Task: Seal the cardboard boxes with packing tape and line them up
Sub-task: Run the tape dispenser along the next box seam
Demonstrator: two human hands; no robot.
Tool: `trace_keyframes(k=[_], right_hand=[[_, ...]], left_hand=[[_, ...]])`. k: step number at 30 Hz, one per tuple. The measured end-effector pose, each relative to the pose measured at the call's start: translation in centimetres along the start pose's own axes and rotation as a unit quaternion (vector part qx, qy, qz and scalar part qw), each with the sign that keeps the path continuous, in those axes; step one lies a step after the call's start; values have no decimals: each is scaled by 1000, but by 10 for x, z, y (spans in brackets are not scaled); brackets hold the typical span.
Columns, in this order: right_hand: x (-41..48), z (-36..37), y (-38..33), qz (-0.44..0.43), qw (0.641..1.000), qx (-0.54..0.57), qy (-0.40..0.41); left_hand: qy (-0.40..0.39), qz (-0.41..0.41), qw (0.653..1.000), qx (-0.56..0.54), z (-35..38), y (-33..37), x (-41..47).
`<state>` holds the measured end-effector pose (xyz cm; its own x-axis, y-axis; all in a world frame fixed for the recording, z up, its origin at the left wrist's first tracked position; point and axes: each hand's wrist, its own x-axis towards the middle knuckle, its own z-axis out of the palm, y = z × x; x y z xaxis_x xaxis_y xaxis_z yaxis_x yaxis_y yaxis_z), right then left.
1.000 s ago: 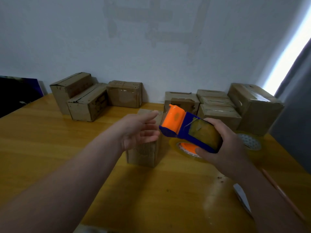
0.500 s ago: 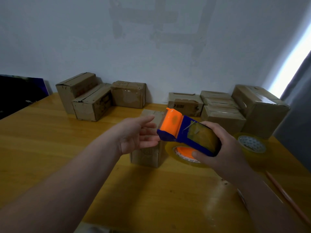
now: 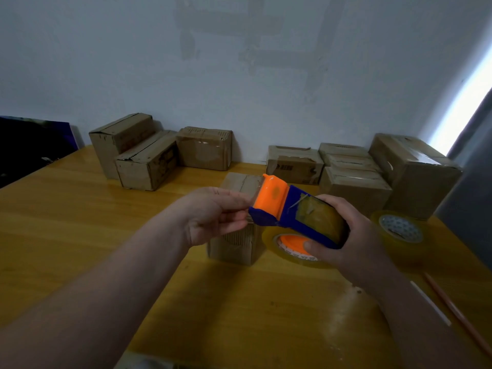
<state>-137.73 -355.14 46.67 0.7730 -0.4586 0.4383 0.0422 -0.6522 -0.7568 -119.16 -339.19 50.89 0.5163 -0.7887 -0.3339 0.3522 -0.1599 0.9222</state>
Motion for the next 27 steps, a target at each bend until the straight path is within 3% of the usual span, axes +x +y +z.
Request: trace_keyframes(k=[8,14,20,27], right_hand=[[5,-3,-3,-5,999,-11,-31],[14,-22,-16,32,991,-28,-129],[21,-51,-16,54,970,-136,-192],[30,-58,-6,68,958,-176,-216]], left_hand=[[59,25,996,64,1,-3,0],[127,66,980,135,-7,0,2],[237,83,960,122,-53,8,-2],[267,74,953,125,-65,-19,7]])
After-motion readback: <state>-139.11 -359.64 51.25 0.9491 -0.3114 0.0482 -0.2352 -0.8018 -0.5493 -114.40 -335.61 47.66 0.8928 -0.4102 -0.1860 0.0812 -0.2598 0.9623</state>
